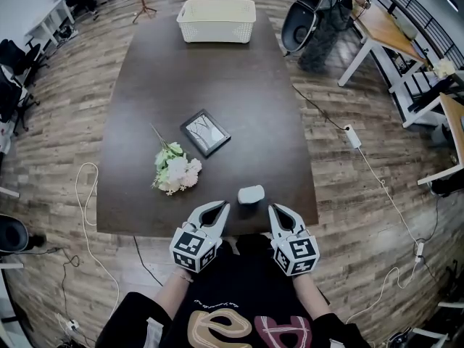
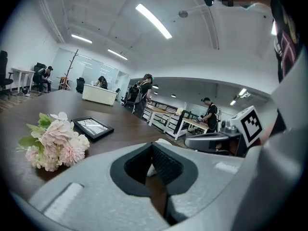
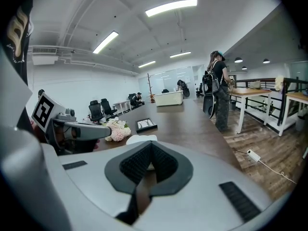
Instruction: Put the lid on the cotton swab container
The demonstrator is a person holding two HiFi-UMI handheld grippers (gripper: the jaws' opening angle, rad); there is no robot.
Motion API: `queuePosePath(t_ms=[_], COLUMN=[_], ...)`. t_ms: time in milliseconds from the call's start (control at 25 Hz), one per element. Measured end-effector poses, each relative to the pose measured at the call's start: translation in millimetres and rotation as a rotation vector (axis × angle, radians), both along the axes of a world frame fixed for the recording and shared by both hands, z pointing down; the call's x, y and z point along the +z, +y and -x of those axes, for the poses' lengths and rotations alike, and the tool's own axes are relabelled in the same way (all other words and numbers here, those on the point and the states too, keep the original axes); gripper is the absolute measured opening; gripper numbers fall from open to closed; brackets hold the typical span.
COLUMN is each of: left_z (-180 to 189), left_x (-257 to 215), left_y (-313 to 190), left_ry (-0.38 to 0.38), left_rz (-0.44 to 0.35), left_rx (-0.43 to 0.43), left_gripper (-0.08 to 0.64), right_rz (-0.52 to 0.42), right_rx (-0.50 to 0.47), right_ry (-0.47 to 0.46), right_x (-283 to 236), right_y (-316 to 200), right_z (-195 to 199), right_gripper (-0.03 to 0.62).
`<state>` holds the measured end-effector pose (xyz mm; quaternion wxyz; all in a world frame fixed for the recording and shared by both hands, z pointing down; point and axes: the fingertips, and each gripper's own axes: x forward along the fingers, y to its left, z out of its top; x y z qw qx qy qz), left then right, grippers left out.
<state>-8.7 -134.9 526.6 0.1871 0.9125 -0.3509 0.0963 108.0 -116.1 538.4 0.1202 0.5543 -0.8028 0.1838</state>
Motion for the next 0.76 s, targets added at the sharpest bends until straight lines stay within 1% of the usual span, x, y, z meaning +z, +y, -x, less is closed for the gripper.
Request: queuePosePath(t_ms=[520,760], left_z=[-4.7,-3.5], left_x=[0.8,-0.5], left_y=[1.1,0.4], left_ry=[-0.005,-0.005], left_rz=[0.003,0.004], left_rx=[0.009,-0.007], left_gripper=[0.008,0.008], right_rz=[0.011,0.017], right_rx=[-0.002,-0.024], right_ry=[0.004,0.018], right_x=[1.6,2.0], right_y=[0.5,0.2], right_z=[-2.4,0.2], right_gripper=[0.008,0.008])
